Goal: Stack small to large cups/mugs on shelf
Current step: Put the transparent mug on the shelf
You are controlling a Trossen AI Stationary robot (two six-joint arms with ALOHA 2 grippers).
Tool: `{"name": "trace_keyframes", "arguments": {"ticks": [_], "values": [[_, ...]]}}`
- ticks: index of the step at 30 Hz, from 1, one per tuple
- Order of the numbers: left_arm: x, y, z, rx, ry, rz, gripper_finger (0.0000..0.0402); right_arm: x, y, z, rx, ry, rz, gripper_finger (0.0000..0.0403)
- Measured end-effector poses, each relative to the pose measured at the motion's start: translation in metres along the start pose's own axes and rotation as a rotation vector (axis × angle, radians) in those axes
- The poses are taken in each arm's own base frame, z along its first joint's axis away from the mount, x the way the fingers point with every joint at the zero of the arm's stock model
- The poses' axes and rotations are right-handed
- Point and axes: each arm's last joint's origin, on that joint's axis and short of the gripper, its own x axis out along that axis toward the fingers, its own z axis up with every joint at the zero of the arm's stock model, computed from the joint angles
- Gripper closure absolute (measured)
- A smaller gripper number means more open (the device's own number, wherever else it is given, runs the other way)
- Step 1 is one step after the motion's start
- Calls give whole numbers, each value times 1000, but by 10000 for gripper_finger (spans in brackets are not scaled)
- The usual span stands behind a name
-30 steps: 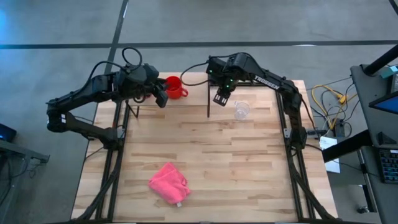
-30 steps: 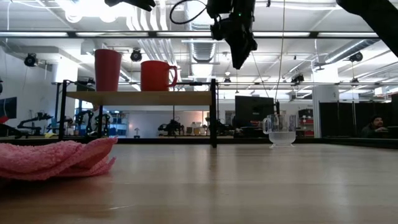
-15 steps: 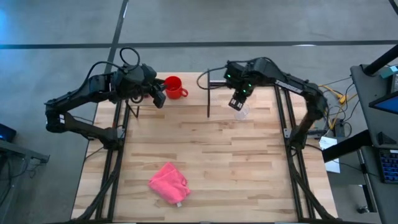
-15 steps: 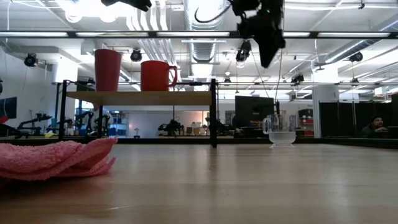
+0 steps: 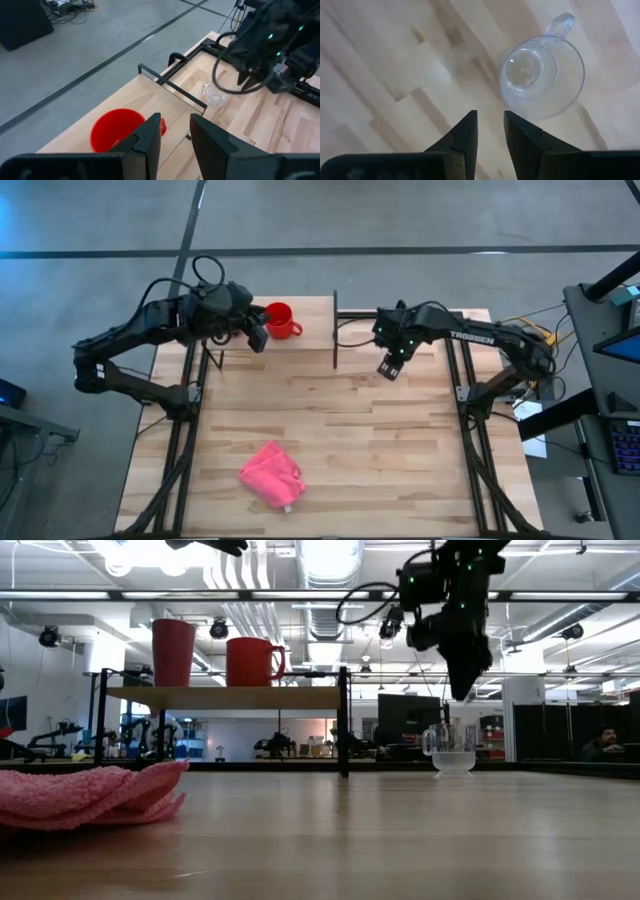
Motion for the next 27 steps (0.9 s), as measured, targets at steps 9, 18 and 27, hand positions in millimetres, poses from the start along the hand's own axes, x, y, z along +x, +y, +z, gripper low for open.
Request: {"name": "trace_keyframes", "arguments": {"ticks": [9,18,27], "values": [[1,0,1,-6,-6,-2,311,23,-4,3,11,-21,-50,314],[1,-1,1,-6,-6,-2,311,41,-6,6,10,17,-61,314],[2,-1,1,-7,-8,-3,311,51,-6,17,8,-10,-86,329]]}}
